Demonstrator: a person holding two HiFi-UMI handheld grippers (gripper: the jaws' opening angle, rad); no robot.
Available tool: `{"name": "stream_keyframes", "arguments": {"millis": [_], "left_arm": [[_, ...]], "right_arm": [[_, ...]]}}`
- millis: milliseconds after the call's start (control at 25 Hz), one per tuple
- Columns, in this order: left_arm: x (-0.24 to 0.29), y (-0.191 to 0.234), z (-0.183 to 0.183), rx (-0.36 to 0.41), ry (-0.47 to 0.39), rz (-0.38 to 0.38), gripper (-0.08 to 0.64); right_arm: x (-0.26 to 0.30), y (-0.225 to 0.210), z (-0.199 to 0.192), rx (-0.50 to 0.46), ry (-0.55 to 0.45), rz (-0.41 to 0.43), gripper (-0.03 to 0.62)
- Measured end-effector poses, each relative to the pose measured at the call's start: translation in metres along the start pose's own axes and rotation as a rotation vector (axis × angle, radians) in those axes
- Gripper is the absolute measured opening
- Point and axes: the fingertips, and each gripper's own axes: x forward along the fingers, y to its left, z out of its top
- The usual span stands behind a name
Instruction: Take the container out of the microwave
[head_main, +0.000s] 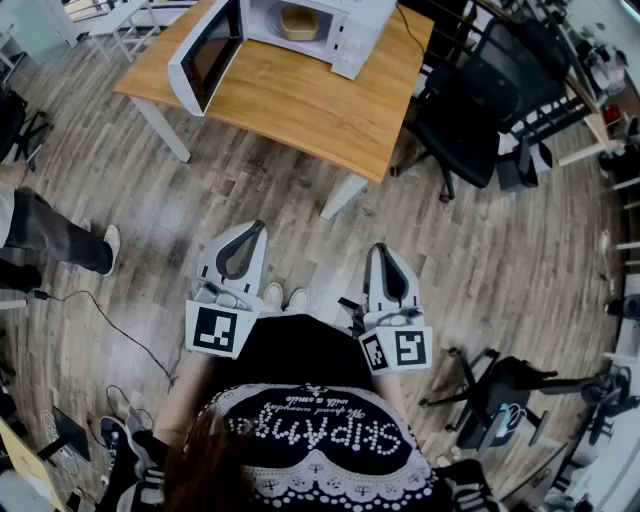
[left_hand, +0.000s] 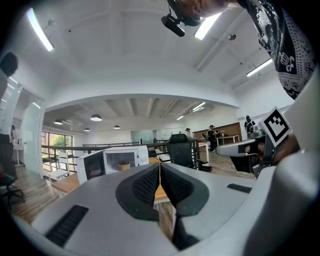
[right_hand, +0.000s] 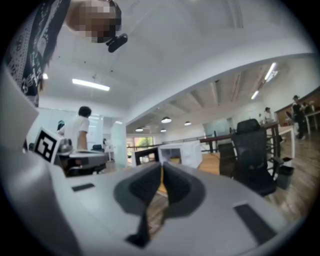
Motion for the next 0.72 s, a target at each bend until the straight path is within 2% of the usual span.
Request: {"name": "stream_keyframes", "arguments": {"millis": [440,720], "left_arm": [[-0.005,-0.012,0.005,0.004,-0.011,0.007,0.035],[-0.010,-0.016,0.001,0.002,-0.031,0.045,0.035]], "right_arm": [[-0.011,0.001,0.000,-0.003,0.007,0.026,0.035],[-0.020,0.002,-0.008,0.017,0.012,0.086,0.037]]}}
